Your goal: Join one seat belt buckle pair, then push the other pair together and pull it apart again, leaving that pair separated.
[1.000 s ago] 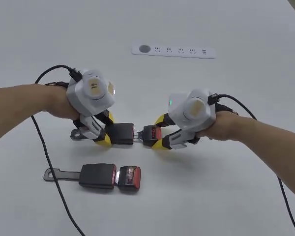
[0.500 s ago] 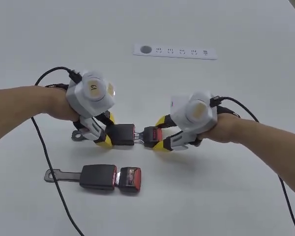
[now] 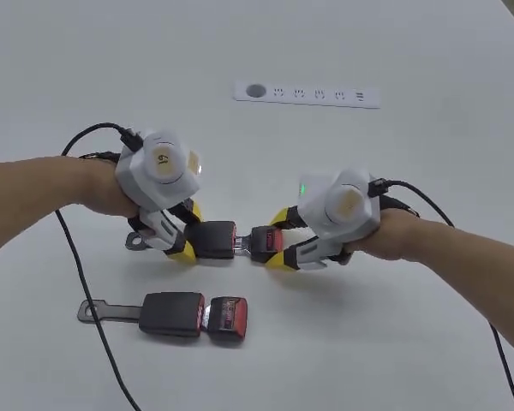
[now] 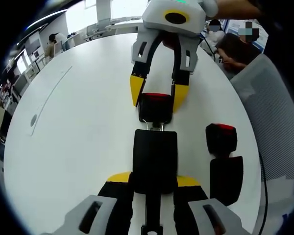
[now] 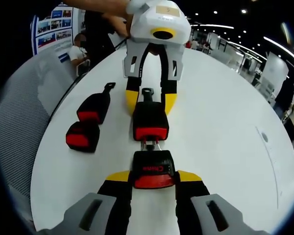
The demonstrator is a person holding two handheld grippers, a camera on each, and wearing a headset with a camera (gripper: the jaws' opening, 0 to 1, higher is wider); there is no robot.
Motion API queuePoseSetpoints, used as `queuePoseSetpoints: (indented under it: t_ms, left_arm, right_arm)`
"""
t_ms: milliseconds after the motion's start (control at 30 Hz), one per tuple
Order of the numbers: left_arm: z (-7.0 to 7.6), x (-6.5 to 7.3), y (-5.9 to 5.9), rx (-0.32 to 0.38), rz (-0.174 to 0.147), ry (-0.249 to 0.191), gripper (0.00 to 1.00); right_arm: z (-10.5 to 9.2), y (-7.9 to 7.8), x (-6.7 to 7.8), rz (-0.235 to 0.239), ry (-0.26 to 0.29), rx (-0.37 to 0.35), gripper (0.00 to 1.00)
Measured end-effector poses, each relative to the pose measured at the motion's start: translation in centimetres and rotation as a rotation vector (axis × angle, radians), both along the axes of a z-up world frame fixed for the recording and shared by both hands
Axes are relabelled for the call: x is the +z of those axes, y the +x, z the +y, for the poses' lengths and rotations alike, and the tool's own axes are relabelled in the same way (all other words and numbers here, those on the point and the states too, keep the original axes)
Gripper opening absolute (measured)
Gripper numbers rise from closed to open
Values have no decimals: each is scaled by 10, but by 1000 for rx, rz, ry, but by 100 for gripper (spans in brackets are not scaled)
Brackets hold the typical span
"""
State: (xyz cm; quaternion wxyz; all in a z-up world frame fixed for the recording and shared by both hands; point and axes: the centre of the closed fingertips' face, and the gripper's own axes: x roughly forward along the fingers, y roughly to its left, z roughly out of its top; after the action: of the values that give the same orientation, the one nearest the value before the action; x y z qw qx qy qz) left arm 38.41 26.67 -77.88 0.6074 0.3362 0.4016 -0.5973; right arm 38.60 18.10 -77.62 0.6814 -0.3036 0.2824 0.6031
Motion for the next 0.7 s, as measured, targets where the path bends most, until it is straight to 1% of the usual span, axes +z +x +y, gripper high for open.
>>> queuePoseSetpoints:
  t_ms: [100, 200, 333, 400, 600, 700]
  left_arm:
    - [0, -1, 1, 6, 1, -1, 32]
    - [0, -1, 1, 6, 2, 3, 31]
    - [1, -1, 0, 4, 2, 6, 31]
    - [1, -1, 0, 5, 1, 7, 31]
    - [1, -1, 0, 7, -2, 10, 31]
    - [1, 0, 0, 8, -3, 10, 31]
  right_arm:
    - [0, 2, -2, 4, -2, -7, 30]
    - [1, -1, 1, 12, -7, -14, 30]
    - [3, 0, 1, 12, -11, -12, 30]
    - [3, 2, -3, 10, -14, -10, 30]
    - [13, 1, -1, 14, -13, -10, 30]
    - [14, 1, -1, 14, -18, -4, 30]
